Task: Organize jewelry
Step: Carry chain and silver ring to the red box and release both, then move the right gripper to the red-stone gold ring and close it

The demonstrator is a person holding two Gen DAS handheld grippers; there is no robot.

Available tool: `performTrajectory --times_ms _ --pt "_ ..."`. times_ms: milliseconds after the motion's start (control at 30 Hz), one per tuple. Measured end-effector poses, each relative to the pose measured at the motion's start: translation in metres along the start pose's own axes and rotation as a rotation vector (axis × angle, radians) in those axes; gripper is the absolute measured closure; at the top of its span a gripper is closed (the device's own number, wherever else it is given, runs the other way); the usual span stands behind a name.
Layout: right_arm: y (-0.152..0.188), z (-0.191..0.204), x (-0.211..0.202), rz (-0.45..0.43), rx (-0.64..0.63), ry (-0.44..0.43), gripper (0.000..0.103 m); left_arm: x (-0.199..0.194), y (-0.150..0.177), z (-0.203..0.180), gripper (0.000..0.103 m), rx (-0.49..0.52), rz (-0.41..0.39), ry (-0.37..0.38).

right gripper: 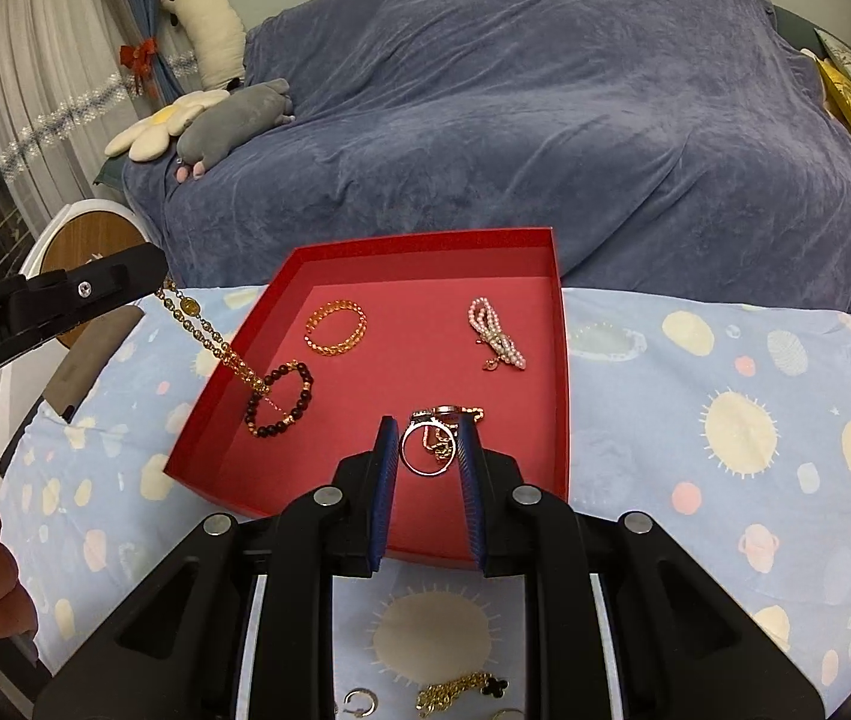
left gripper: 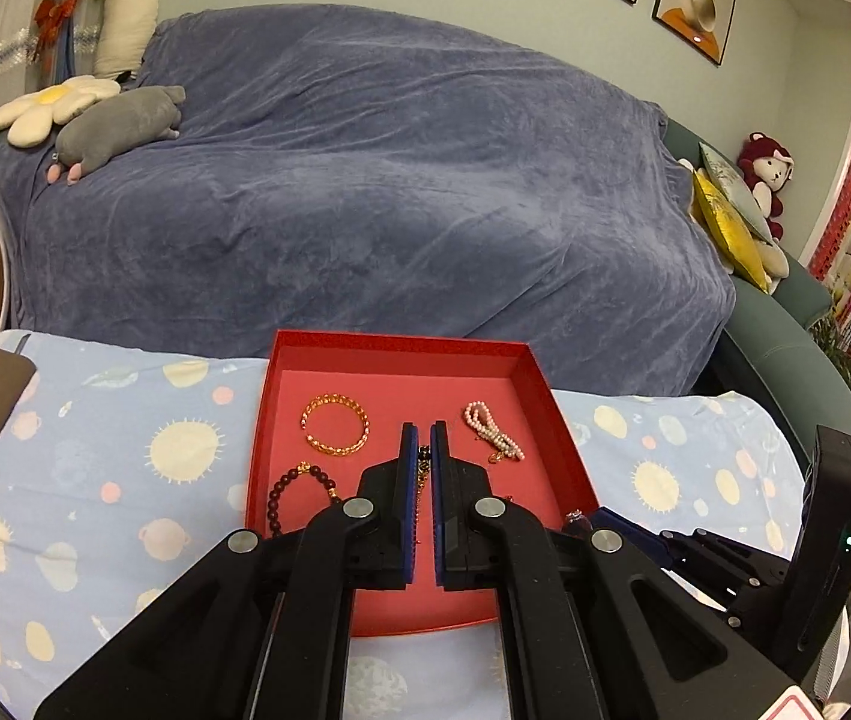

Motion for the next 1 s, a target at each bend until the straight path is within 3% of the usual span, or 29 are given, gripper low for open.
performTrajectory --times_ms 333,433,467,533,667,800,1000 --pt "0.012 -0.006 0.028 0.039 -0.013 0.000 0.082 0.043 0.031 0.024 0.100 -0.028 0.095 -0.028" --pt "0.011 -0.008 0.024 0.027 -0.003 0.002 0.081 0.044 0.035 0.024 0.091 -0.014 0.099 -0.035" --pt "0.010 -0.008 0.021 0.020 -0.001 0.002 0.081 0.043 0.036 0.024 0.078 -0.013 0.101 -0.040" --pt "0.009 -0.009 0.011 0.004 0.001 0.004 0.081 0.037 0.034 0.025 0.069 -0.016 0.080 -0.047" --pt "0.009 -0.010 -0.017 -0.022 0.003 -0.001 0.081 0.016 0.031 0.025 0.066 -0.011 0.051 -0.049" --pt "0.019 -0.010 -0.054 -0.049 0.015 -0.010 0.069 -0.011 0.031 0.029 0.064 -0.041 0.041 -0.045" --pt "0.051 -0.006 -0.099 -0.064 0.004 0.010 0.069 -0.051 0.059 0.037 0.057 -0.027 0.031 -0.081"
Point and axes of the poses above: each gripper's, at about its wrist camera, not at the fingertips, and x roughly the way its jaws point, z to its left, y to its underside, the point moved 8 cm from there along x, roughly the way its jaws point, and after that the axes turned 7 degrees about -x, right-handed, at the moved point
